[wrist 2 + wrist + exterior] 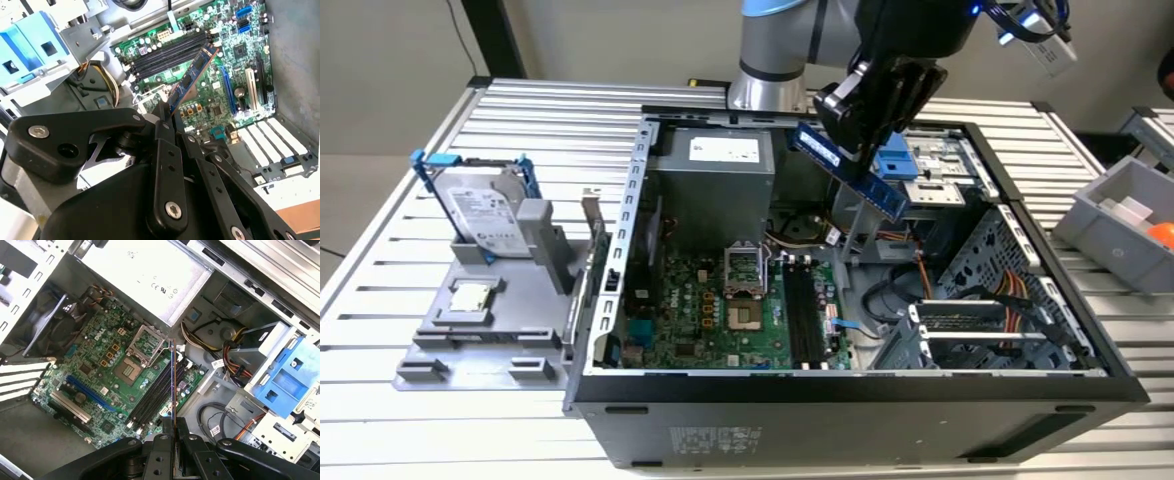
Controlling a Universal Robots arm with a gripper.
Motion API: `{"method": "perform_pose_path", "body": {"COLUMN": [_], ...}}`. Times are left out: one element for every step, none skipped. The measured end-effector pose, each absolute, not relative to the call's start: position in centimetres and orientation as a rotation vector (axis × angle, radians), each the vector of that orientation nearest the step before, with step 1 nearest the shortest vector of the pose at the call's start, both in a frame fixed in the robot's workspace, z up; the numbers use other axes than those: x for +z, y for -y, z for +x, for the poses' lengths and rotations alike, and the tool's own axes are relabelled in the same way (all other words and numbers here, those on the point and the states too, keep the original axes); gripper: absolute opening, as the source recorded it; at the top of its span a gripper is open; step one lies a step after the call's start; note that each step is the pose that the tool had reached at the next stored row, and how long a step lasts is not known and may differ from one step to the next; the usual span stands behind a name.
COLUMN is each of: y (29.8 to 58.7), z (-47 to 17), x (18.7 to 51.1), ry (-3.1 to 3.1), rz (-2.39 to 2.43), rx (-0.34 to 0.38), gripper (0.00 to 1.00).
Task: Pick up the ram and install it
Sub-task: 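Insert the ram into the slot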
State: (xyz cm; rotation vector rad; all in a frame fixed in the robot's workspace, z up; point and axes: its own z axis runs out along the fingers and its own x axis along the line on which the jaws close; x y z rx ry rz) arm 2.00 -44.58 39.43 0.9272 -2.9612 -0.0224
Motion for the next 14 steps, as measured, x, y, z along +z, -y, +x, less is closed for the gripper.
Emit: {"method": "perform_pose_path", "body": {"y": [44.58,44.58,44.58,44.58,44.58,44.58,44.58,44.58,44.58,44.58,44.58,44.58,44.58,44.58], "z": [2.0,2.0,2.0,2.0,2.0,2.0,2.0,2.0,2.0,2.0,2.0,2.0,2.0,2.0], "x": [39.43,39.43,39.43,39.43,39.43,39.43,39.42,39.42,39.43,39.42,39.42,39.42,39.42,39.42], "ry": [2.963,2.964,2.965,2.966,2.967,2.968,2.969,2.97,2.971,2.971,2.972,2.973,2.974,2.975], "rz": [0.923,0.919,0.915,0.912,0.909,0.906,0.903,0.9,0.897,0.894,0.891,0.888,0.885,0.882], "rx": [-0.023,-0.023,-0.023,-0.023,-0.023,-0.023,-0.023,-0.023,-0.023,-0.023,-0.023,-0.023,-0.023,-0.023], "gripper": [0.0,0.0,0.0,0.0,0.0,0.0,0.0,0.0,0.0,0.0,0.0,0.0,0.0,0.0]}}
